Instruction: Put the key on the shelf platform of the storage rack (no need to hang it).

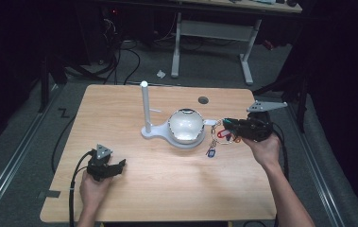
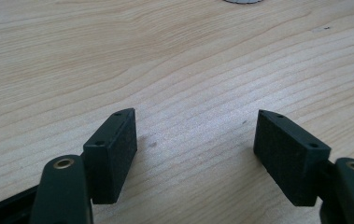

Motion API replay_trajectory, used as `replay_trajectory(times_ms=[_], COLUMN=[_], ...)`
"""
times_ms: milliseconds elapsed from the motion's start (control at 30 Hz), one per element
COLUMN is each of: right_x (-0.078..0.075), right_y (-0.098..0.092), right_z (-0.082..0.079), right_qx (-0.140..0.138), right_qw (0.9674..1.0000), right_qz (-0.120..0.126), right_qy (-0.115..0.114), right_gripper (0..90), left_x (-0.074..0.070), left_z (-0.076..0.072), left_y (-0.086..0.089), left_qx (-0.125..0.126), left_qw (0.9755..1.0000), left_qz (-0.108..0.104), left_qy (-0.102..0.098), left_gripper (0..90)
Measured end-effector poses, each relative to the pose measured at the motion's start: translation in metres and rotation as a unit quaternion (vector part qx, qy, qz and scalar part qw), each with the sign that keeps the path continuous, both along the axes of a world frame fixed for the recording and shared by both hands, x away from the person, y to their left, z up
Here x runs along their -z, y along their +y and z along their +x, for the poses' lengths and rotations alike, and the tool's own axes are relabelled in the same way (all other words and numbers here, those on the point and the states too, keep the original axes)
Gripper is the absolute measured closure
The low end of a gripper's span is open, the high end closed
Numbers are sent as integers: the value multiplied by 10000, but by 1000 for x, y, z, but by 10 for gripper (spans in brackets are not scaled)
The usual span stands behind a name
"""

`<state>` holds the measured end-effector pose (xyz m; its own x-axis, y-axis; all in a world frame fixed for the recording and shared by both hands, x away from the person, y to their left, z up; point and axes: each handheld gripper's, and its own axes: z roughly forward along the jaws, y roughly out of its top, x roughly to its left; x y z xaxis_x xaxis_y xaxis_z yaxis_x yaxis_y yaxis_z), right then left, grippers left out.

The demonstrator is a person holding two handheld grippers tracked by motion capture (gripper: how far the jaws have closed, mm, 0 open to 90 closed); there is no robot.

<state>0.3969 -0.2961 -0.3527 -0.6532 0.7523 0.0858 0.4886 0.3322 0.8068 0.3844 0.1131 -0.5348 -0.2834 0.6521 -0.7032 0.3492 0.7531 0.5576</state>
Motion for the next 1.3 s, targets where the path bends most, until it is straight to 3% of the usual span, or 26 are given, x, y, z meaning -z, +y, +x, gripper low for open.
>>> replay_trajectory(times_ms=[867, 1300], right_x=[-26, -23], right_y=[37, 53], right_z=[33, 53], right_qx=[-243, -222], right_qw=[9996, 9996], right_qz=[120, 169], right_qy=[-47, 37], right_gripper=[776, 776], left_x=[0, 0], left_z=[0, 0], left_y=[0, 0], left_qx=[-2, 2], left_qw=[10000, 10000], left_qz=[-2, -28], left_qy=[2, 9], left_gripper=[304, 303])
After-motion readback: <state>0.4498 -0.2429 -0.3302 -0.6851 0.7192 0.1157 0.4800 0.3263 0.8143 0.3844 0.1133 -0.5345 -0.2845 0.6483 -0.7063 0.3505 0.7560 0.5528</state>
